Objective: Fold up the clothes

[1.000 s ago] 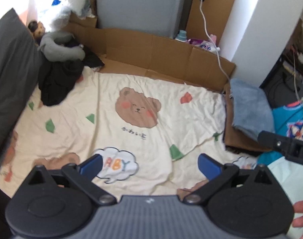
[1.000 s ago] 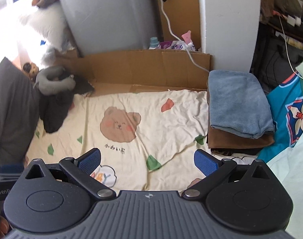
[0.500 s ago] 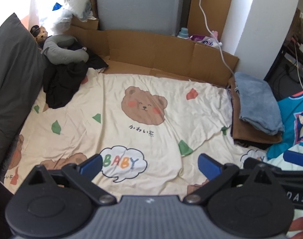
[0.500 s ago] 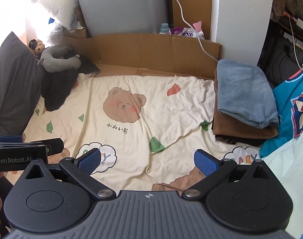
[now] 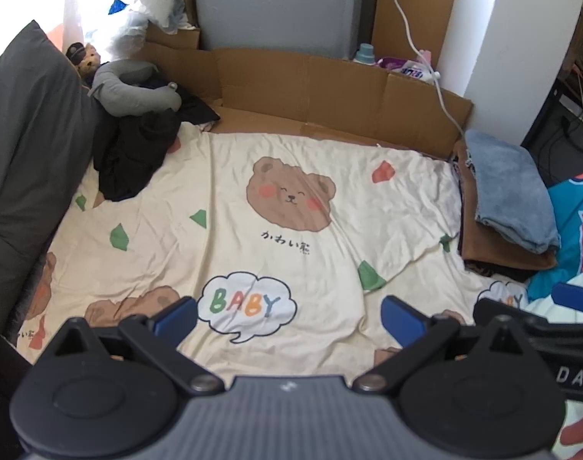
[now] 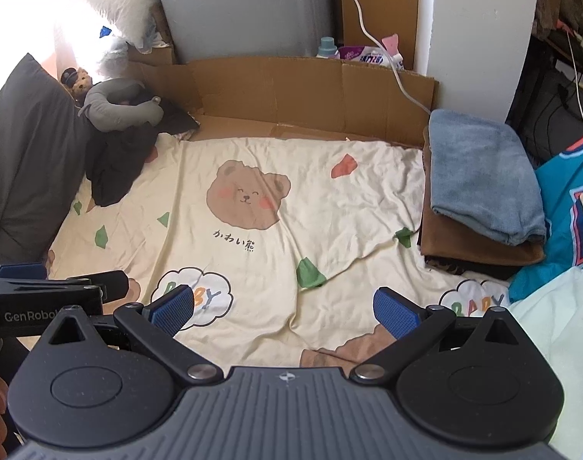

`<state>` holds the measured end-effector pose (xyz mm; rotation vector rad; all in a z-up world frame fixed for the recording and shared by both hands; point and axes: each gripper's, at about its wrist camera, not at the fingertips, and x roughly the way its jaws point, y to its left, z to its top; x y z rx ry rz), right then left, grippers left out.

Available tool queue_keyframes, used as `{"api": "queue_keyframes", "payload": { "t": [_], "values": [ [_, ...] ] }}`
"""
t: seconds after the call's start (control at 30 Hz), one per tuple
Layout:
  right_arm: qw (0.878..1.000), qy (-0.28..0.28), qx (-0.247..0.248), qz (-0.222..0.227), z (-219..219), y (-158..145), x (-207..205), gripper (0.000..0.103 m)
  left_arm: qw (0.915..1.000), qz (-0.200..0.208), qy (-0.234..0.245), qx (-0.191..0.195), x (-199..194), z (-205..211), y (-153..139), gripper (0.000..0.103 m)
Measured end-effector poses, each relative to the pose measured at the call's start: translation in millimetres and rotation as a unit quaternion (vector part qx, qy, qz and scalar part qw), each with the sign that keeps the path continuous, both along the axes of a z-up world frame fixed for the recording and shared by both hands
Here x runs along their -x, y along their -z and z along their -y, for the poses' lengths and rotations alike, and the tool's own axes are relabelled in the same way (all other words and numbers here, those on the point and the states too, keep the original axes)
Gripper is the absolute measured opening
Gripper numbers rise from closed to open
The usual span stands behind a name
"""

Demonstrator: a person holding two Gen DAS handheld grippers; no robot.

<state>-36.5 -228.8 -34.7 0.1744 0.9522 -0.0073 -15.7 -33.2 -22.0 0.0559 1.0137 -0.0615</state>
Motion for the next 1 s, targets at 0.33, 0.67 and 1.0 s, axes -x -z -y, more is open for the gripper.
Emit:
{"api": "queue_keyframes", "payload": {
  "t": [0.33, 0.67, 1.0],
  "values": [
    [1.000, -0.001, 0.003, -0.002, -5.4, 2.0, -4.2, 0.103, 0.9999, 0.011, 0.004, -0.009, 2.0, 0.9, -2.4, 0.093],
    [1.000, -0.002, 0.006, -0.005, -6.4, 2.7, -5.1, 0.103, 0.9999, 0.011, 0.007, -0.010, 1.3, 0.4, -0.5, 0.092],
    [1.000, 0.003, 0.007, -0.005, -6.2, 2.4, -4.6, 0.103, 0.9997, 0.022, 0.007, -0.005, 2.8, -0.2, -0.6, 0.092]
  ]
}}
